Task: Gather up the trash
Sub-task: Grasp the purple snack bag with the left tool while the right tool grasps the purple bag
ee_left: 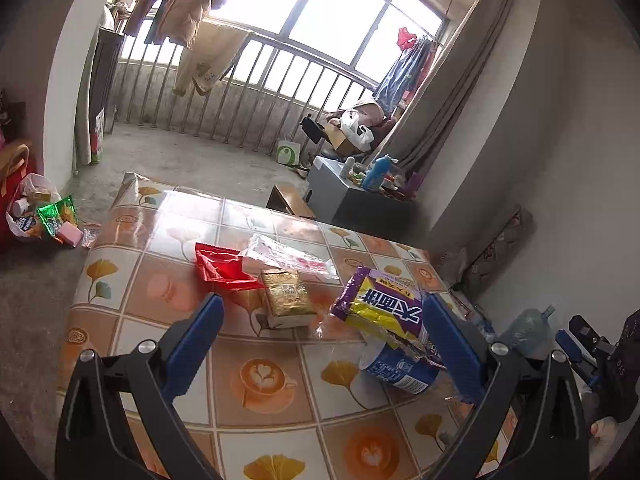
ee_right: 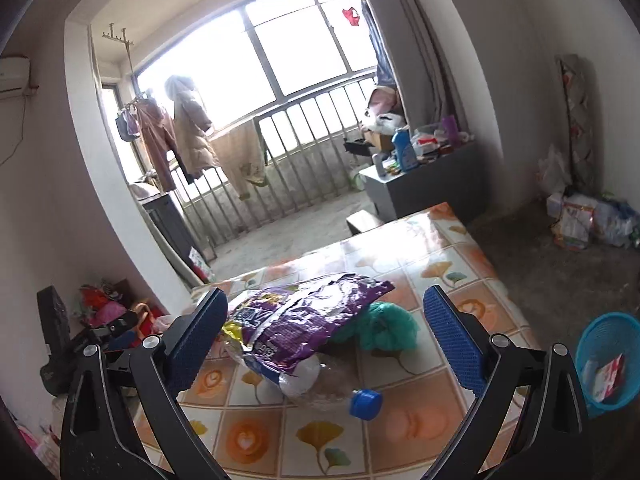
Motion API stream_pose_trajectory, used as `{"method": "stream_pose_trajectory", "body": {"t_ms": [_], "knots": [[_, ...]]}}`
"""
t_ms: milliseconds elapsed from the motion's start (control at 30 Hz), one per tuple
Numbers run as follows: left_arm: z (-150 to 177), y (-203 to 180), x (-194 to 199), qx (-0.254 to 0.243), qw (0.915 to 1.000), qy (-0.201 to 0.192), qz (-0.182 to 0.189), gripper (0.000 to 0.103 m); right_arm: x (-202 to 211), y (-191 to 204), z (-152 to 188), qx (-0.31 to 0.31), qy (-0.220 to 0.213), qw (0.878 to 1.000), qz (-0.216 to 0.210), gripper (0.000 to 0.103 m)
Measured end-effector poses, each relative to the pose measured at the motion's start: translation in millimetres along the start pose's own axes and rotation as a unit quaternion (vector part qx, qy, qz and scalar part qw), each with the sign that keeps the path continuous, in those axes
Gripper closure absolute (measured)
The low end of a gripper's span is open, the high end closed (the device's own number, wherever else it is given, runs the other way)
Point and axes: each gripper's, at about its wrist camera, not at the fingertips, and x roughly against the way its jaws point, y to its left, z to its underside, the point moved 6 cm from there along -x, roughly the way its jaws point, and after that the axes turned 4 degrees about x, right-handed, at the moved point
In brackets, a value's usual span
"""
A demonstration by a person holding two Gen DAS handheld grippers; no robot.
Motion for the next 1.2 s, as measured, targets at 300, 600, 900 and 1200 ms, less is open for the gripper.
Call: {"method": "stream_pose_trajectory", "body": {"t_ms": [300, 600, 900, 1200], "knots": [[-3.2, -20.5, -85.8, 0.006, 0.9954, 0.093, 0.024, 0.029, -87.7, -4.2, 26.6, -0.173, 0.19, 0.963, -0.08, 0.036], [10.6, -28.1, -137.8, 0.004, 0.9873, 0.154, 0.037, 0.057, -110.4, -12.3, 48.8, -0.256, 0.256, 0.928, -0.089, 0.056], [15.8, -27.0, -140.2, 0.001, 0.9849, 0.168, 0.041, 0.074, -100.8, -10.0, 40.8, -0.268, 0.245, 0.924, -0.118, 0.093], [11.7, -16.7, -112.1, 0.051, 0.9763, 0.186, 0.098, 0.073, -76.8, 6.4, 36.3, -0.233, 0.252, 0.917, -0.204, 0.102]]}}
